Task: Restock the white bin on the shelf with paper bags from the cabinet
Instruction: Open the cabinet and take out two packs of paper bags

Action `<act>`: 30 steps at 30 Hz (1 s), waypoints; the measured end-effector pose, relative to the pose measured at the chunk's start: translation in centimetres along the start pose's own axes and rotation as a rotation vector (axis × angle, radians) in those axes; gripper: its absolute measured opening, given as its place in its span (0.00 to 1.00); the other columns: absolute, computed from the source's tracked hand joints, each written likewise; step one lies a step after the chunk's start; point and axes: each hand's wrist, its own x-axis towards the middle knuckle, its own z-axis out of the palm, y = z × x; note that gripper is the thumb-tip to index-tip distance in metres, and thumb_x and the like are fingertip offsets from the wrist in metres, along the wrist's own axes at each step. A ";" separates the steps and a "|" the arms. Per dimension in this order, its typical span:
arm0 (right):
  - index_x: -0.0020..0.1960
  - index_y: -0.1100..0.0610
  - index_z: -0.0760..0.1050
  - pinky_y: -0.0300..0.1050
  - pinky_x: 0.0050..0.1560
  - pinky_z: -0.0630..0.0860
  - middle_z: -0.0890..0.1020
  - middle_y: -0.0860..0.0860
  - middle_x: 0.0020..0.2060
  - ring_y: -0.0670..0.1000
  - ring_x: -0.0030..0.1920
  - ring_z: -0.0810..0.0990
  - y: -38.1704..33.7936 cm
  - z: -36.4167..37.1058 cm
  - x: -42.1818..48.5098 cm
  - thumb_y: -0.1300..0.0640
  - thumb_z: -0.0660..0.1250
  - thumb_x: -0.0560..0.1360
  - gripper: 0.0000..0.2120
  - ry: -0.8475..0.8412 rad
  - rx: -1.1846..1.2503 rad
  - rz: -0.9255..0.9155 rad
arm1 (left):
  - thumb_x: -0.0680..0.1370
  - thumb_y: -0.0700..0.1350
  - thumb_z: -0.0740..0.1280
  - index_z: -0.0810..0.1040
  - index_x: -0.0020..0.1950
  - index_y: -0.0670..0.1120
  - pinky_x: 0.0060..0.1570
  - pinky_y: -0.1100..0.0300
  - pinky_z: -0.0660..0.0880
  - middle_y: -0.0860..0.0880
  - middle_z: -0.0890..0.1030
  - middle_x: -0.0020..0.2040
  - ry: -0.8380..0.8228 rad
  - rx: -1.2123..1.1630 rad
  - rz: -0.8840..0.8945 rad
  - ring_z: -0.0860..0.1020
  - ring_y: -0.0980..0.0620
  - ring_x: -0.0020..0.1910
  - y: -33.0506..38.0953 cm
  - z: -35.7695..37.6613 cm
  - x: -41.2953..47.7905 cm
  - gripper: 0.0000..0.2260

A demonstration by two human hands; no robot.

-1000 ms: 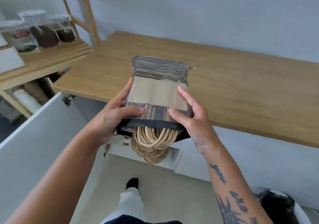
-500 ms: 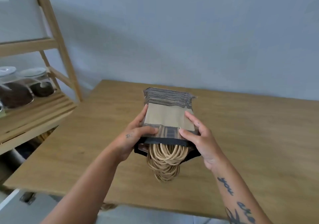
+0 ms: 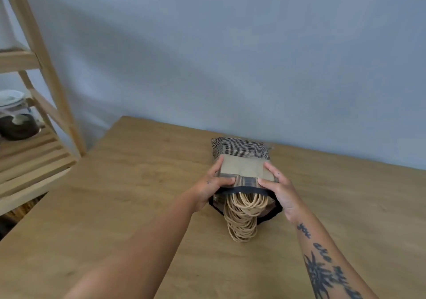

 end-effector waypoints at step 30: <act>0.63 0.52 0.72 0.48 0.60 0.71 0.74 0.54 0.64 0.55 0.64 0.72 9.9 2.1 -22.5 0.51 0.67 0.73 0.20 0.059 -0.557 0.022 | 0.77 0.48 0.66 0.57 0.75 0.52 0.58 0.53 0.70 0.43 0.68 0.70 0.432 0.269 -0.026 0.70 0.45 0.66 -10.2 1.0 -27.0 0.29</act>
